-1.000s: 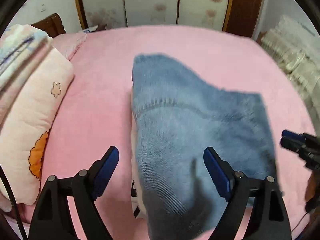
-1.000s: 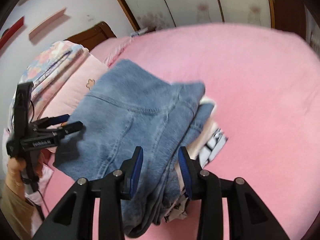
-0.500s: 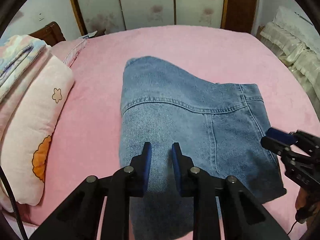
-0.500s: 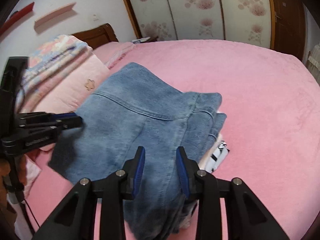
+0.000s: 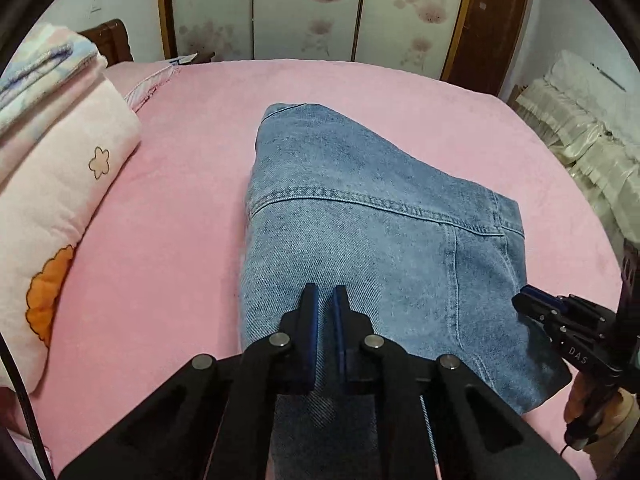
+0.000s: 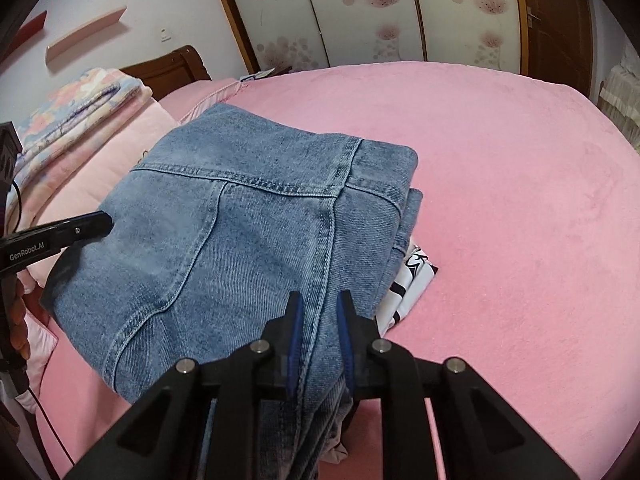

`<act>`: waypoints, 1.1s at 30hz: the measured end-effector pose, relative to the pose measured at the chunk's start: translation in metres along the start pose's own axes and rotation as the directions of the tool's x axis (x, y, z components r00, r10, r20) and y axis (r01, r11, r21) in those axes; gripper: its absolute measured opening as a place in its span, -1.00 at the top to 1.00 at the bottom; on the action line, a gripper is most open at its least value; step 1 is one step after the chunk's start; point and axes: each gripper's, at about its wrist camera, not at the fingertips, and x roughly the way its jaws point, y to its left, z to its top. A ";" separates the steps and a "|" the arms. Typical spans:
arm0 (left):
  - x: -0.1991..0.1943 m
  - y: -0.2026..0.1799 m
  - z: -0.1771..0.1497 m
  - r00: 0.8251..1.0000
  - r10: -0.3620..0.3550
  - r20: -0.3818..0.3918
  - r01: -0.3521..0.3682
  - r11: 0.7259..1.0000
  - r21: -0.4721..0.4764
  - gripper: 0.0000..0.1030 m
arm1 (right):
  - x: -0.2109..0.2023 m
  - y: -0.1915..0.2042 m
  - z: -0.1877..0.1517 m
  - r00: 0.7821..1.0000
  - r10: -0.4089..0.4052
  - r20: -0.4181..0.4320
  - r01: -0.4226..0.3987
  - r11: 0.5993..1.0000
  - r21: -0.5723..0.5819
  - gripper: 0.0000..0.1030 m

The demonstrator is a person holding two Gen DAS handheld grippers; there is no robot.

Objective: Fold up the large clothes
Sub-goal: 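Lower the jacket onto the stack and straighten it with both tools, then open both tools and pull them back from the stack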

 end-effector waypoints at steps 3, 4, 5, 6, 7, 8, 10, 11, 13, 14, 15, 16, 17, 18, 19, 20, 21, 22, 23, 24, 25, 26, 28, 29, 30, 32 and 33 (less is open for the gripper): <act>-0.004 0.001 -0.001 1.000 -0.009 0.013 0.009 1.000 -0.007 0.87 | -0.003 0.003 0.001 1.000 -0.004 0.003 0.004 1.000 0.000 0.69; -0.007 0.000 -0.002 1.000 -0.014 0.021 0.014 1.000 -0.012 0.87 | -0.005 0.004 0.001 1.000 -0.009 0.003 0.009 1.000 -0.003 0.69; -0.010 0.000 -0.002 0.999 -0.023 0.025 0.023 0.999 -0.022 0.86 | -0.007 0.005 0.002 1.000 -0.015 -0.001 0.015 1.000 -0.003 0.67; -0.013 -0.001 -0.003 0.999 -0.034 0.025 0.035 0.999 -0.034 0.75 | -0.010 0.006 0.002 1.000 -0.016 -0.004 0.016 1.000 -0.002 0.64; -0.017 -0.004 -0.003 0.999 -0.040 0.023 0.041 0.998 -0.042 0.52 | -0.014 0.006 0.003 1.000 -0.019 -0.006 0.019 1.000 0.003 0.64; -0.021 -0.007 -0.004 0.999 -0.048 0.023 0.049 0.998 -0.043 0.34 | -0.021 0.006 0.005 1.000 -0.021 -0.008 0.021 1.000 0.012 0.64; -0.033 -0.019 -0.006 0.999 -0.028 0.028 0.029 0.999 -0.028 -0.49 | -0.033 0.007 0.006 1.000 -0.014 -0.011 0.014 1.000 0.025 0.64; -0.041 -0.027 -0.008 0.999 0.007 0.036 -0.006 1.000 -0.015 -0.59 | -0.041 0.008 0.007 1.000 -0.011 -0.012 0.011 1.000 0.029 0.64; -0.059 -0.043 -0.011 0.998 0.037 0.052 -0.038 0.999 0.023 -0.61 | -0.061 0.010 0.008 1.000 -0.005 -0.012 0.006 1.000 0.024 0.64; -0.069 -0.050 -0.013 0.998 0.047 0.051 -0.049 0.998 0.034 -0.61 | -0.075 0.013 0.008 1.000 -0.009 -0.007 0.010 1.000 0.014 0.64; -0.080 -0.059 -0.016 0.997 0.068 0.046 -0.070 0.997 0.039 -0.61 | -0.086 0.015 0.007 1.000 -0.017 -0.005 0.017 1.000 0.007 0.64; -0.089 -0.066 -0.019 0.996 0.081 0.045 -0.083 0.995 0.046 -0.61 | -0.097 0.017 0.007 1.000 -0.024 -0.005 0.024 1.000 0.003 0.64; -0.099 -0.073 -0.022 0.994 0.103 0.048 -0.105 0.993 0.051 -0.61 | -0.113 0.019 0.006 1.000 -0.029 -0.005 0.029 1.000 0.003 0.64; -0.112 -0.082 -0.026 0.989 0.137 0.053 -0.139 0.989 0.051 -0.61 | -0.125 0.020 0.004 1.000 -0.028 -0.005 0.028 1.000 0.005 0.64; -0.122 -0.089 -0.030 0.986 0.155 0.053 -0.158 0.986 0.049 -0.61 | -0.138 0.021 0.002 1.000 -0.027 -0.005 0.027 1.000 0.009 0.64; -0.133 -0.095 -0.033 0.985 0.166 0.052 -0.168 0.985 0.046 -0.61 | -0.155 0.021 -0.001 1.000 -0.022 -0.002 0.022 1.000 0.013 0.64; -0.148 -0.104 -0.039 0.985 0.163 0.055 -0.165 0.985 0.041 -0.61 | -0.171 0.022 -0.005 1.000 -0.021 0.000 0.021 1.000 0.014 0.64; -0.159 -0.110 -0.043 0.986 0.156 0.060 -0.158 0.987 0.037 -0.61 | -0.186 0.023 -0.008 1.000 -0.026 0.001 0.026 1.000 0.011 0.64; -0.170 -0.116 -0.048 0.987 0.146 0.067 -0.148 0.988 0.032 -0.61 | -0.199 0.024 -0.011 1.000 -0.031 0.003 0.031 0.999 0.009 0.64; -0.185 -0.124 -0.056 0.988 0.133 0.074 -0.135 0.991 0.024 -0.62 | -0.212 0.025 -0.014 0.999 -0.035 0.003 0.035 0.999 0.006 0.64; -0.195 -0.129 -0.061 0.989 0.128 0.076 -0.130 0.991 0.020 -0.62 | -0.226 0.026 -0.019 0.999 -0.041 0.004 0.041 0.999 0.003 0.64; -0.206 -0.134 -0.067 0.989 0.127 0.075 -0.128 0.992 0.018 -0.62 | -0.243 0.026 -0.024 0.999 -0.049 0.004 0.049 0.999 0.005 0.64; -0.228 -0.149 -0.081 0.989 0.130 0.068 -0.132 0.991 0.024 -0.62 | -0.267 0.025 -0.033 0.998 -0.056 0.008 0.056 0.998 0.000 0.64; -0.237 -0.155 -0.087 0.989 0.131 0.071 -0.133 0.991 0.028 -0.62 | -0.280 0.025 -0.039 0.998 -0.063 0.013 0.063 0.998 -0.005 0.64; -0.249 -0.164 -0.097 0.988 0.135 0.081 -0.138 0.990 0.033 -0.62 | -0.293 0.024 -0.045 0.997 -0.069 0.015 0.070 0.998 -0.011 0.63; -0.268 -0.176 -0.110 0.985 0.144 0.098 -0.149 0.988 0.040 -0.62 | -0.315 0.022 -0.057 0.996 -0.085 0.015 0.085 0.996 -0.014 0.51; -0.280 -0.185 -0.120 0.983 0.148 0.108 -0.154 0.987 0.046 -0.63 | -0.326 0.021 -0.063 0.996 -0.089 0.016 0.089 0.996 -0.010 0.44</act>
